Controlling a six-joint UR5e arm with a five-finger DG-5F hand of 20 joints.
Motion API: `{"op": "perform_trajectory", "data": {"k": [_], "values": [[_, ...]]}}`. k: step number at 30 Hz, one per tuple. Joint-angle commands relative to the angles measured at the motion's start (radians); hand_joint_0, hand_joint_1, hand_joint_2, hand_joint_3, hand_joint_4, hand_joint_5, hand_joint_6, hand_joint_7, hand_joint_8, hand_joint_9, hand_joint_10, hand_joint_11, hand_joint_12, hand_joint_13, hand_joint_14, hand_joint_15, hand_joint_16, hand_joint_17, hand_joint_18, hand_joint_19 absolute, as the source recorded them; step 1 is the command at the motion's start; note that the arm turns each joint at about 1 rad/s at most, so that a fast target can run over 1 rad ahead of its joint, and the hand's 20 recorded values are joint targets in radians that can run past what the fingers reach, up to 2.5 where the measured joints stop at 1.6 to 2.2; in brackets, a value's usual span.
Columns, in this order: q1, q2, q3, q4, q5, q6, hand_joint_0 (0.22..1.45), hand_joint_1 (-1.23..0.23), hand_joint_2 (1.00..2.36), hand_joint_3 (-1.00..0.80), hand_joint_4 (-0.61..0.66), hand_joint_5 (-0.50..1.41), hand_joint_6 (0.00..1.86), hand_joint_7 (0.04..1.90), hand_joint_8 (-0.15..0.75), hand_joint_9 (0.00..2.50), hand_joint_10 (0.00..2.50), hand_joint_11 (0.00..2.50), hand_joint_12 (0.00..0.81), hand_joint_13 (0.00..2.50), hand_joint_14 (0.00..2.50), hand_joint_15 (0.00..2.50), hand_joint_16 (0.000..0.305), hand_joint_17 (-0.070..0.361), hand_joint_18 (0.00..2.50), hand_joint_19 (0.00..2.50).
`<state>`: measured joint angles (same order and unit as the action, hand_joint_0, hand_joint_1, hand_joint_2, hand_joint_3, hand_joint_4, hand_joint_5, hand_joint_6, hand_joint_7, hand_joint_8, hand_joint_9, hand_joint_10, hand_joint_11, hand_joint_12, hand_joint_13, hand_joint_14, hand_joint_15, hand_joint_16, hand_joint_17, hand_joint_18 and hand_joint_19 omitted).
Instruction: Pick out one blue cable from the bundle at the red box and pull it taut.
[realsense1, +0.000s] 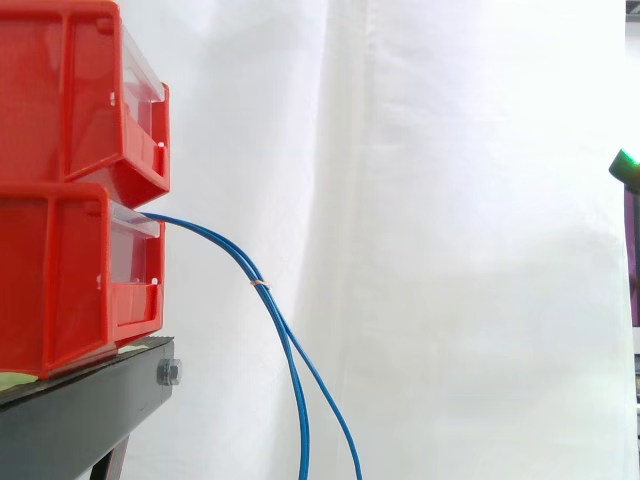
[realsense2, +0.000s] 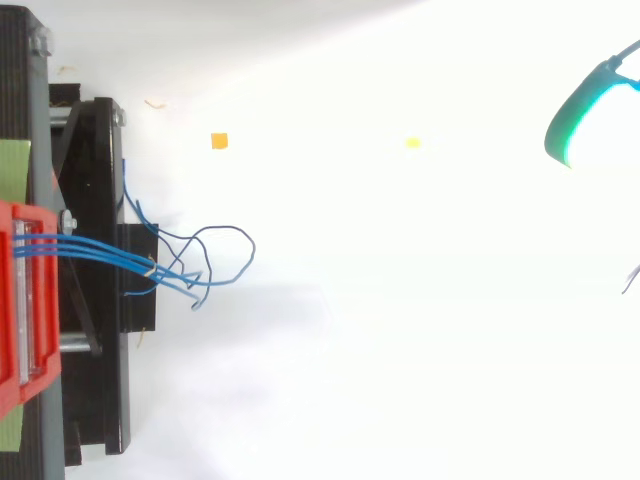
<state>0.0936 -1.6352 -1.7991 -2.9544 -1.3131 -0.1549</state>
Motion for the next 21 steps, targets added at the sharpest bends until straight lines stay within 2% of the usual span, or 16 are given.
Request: {"op": "perform_trajectory", "data": {"k": [1,5,8,18,21], "values": [[0.000,0.000,0.000,0.000,0.000,0.000,0.53,-0.66,1.00,-0.50,0.12,-0.22,0.50,0.69,0.207,0.64,0.01,0.33,0.322,0.59,0.01,0.29,0.050,0.112,0.37,0.44],[0.000,0.000,0.000,0.000,0.003,0.002,0.53,-0.66,1.00,-0.50,0.13,-0.22,0.50,0.69,0.212,0.64,0.01,0.33,0.324,0.60,0.01,0.30,0.050,0.112,0.38,0.45],[-0.008,0.000,0.000,-0.012,0.002,0.002,0.54,-0.66,1.00,-0.50,0.14,-0.22,0.50,0.69,0.213,0.64,0.01,0.33,0.326,0.60,0.01,0.30,0.050,0.112,0.39,0.47],[-0.009,0.000,0.001,-0.023,0.002,0.005,0.54,-0.65,1.00,-0.50,0.16,-0.21,0.50,0.70,0.224,0.65,0.01,0.34,0.331,0.62,0.01,0.32,0.050,0.112,0.43,0.49],[-0.003,-0.002,0.001,-0.015,0.017,-0.002,0.54,-0.65,1.00,-0.50,0.16,-0.21,0.50,0.70,0.229,0.67,0.01,0.35,0.333,0.63,0.01,0.32,0.050,0.112,0.43,0.50]]}}
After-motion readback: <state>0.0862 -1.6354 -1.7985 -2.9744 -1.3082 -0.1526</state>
